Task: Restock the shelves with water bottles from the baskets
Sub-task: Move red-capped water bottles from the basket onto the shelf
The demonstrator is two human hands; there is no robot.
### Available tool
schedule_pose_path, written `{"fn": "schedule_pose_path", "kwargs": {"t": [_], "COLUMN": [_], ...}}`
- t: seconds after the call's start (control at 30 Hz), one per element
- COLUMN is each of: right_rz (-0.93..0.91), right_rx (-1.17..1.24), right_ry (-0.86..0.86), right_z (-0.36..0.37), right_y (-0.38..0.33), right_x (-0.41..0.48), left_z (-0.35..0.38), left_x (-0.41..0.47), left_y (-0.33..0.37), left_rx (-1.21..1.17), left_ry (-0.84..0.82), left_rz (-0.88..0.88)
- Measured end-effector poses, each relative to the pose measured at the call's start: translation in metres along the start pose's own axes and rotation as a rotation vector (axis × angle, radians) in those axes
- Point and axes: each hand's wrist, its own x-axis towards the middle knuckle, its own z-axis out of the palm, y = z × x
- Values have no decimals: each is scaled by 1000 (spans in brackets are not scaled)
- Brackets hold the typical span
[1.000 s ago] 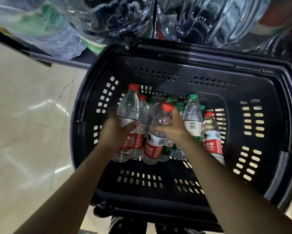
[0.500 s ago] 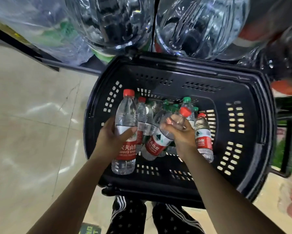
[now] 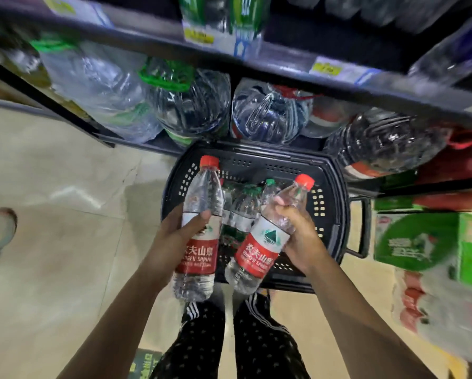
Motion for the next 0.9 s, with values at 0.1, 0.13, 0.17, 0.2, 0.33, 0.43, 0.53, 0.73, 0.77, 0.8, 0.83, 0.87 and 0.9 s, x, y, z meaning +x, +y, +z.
{"fn": "schedule_pose_path", "kwargs": {"t": [0.1,0.13,0.17,0.2,0.33,0.43,0.53,0.73,0.77,0.8,0.83,0.87,0.9], "right_rz": [12,-11,-47,-86,-288,-408,-473,-622,-654,-687,-720,-754,-789], "right_rx": [-46,-43,-42,-40,-124,-190,-192,-340,-359,-375,-390,-407,-431], "right_ry": [29,31,22,13,21,22,-11,-32,-32,-29,-25,-25,-29], "right_z": [14,18,22,25,39,50,60,80,83,85,87,89,91], "right_y": [-31,-42,-54,-66,-117,-153,-186,-250,-260,-271,-284,-297,-311], "right_x": [-51,-69,-87,-105,-165,-199,-227,-277,-283,-288,-293,-298,-303], "left_z": [-2,-3,-5,-6,-4,2,9,25,28,30,34,38,42], "left_x": [-44,-59,-73,-88,-137,-165,-187,-217,-222,-226,-230,-233,-236], "left_y": [31,40,50,60,102,136,167,239,253,266,281,295,309], "left_rx": [47,61,70,76,111,136,149,188,200,220,244,264,265], "left_ry": [-21,-30,-43,-57,-150,-177,-175,-187,-179,-185,-194,-197,-188], "left_rz": [31,43,55,66,155,221,286,455,489,532,576,619,654]}}
